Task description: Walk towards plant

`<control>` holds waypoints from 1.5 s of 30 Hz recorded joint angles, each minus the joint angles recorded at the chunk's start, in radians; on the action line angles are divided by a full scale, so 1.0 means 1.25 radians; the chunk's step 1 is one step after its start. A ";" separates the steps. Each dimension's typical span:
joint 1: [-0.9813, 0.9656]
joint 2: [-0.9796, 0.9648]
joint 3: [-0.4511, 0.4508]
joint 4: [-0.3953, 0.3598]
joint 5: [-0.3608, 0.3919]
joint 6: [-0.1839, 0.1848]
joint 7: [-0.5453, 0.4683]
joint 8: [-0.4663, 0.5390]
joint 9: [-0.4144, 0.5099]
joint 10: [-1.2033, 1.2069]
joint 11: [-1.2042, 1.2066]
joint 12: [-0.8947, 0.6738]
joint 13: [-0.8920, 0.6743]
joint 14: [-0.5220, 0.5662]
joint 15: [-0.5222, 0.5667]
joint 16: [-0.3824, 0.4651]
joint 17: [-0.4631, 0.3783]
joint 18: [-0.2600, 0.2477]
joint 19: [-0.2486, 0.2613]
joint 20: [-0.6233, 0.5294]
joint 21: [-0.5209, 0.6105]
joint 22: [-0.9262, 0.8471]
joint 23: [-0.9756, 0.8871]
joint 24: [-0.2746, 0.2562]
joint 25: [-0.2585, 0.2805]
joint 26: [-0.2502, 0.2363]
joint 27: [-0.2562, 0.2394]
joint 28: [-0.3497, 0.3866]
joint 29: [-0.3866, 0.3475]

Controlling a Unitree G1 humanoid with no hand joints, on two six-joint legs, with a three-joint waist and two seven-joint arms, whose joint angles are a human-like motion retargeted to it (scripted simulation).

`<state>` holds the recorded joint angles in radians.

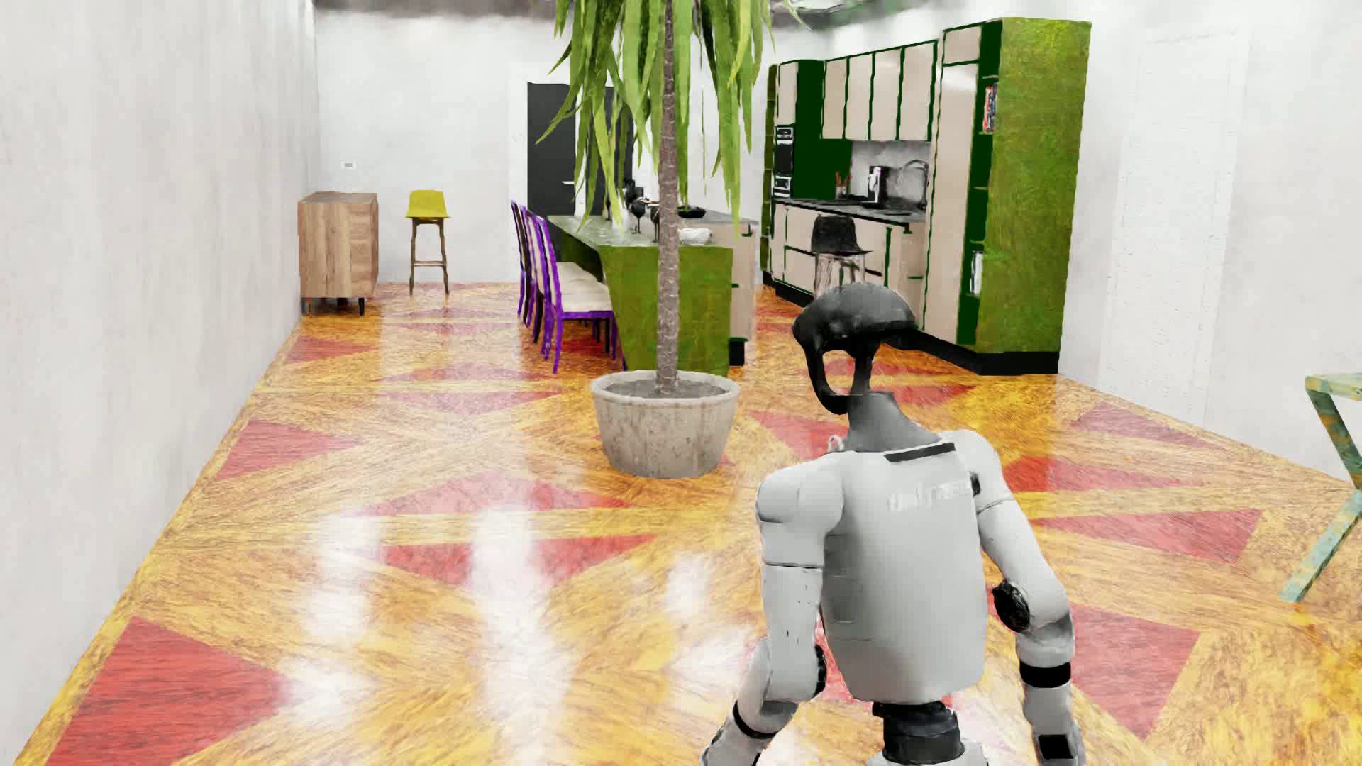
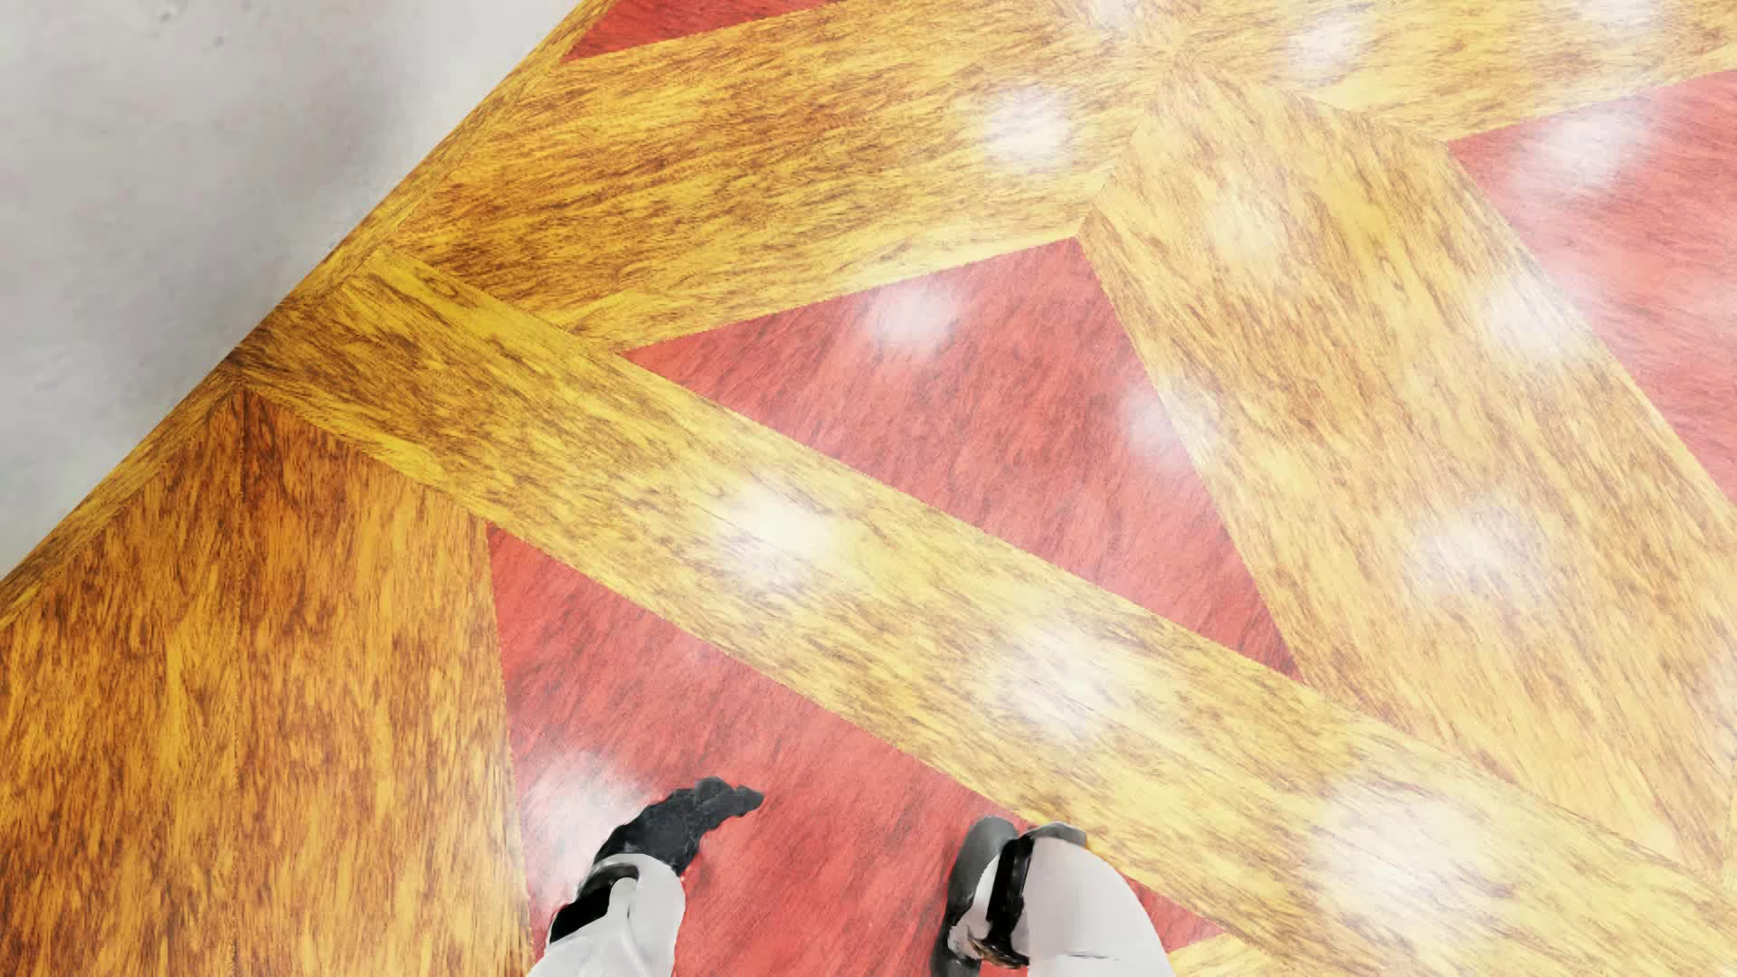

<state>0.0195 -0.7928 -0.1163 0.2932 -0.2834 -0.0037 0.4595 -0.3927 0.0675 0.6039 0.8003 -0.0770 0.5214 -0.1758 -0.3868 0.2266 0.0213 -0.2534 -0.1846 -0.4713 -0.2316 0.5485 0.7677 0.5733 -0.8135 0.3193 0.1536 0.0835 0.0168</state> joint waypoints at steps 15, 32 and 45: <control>-0.710 0.677 0.169 -0.158 0.202 -0.017 -0.280 0.264 -0.020 -0.038 -0.155 0.449 -0.305 0.101 0.107 -0.051 -0.131 0.184 0.126 0.255 0.294 0.122 -0.338 -0.019 0.211 0.069 -0.208 -0.032 -0.141; -0.202 0.155 -0.007 -0.057 0.212 0.043 -0.345 0.129 0.019 0.559 -0.125 0.001 -0.075 0.166 0.077 0.048 0.013 0.161 0.064 0.157 -0.050 -0.089 -0.002 -0.031 0.107 0.030 0.004 0.097 -0.142; -0.536 0.442 0.139 -0.129 0.028 -0.021 -0.181 0.258 -0.024 0.037 0.365 0.384 -0.310 -0.005 0.340 -0.098 -0.251 0.243 0.118 0.220 0.401 0.189 -0.472 0.019 0.170 0.073 -0.208 -0.130 0.044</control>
<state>-0.6506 -0.2398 0.0577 0.1314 -0.2489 -0.0302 0.2334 -0.0698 0.0379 0.6506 1.2561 0.4033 0.1339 -0.1815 0.0383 0.1044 -0.2923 0.0508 -0.0368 -0.1959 0.2696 0.7844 0.1773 0.5973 -0.6014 0.4110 -0.1070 -0.0791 0.0712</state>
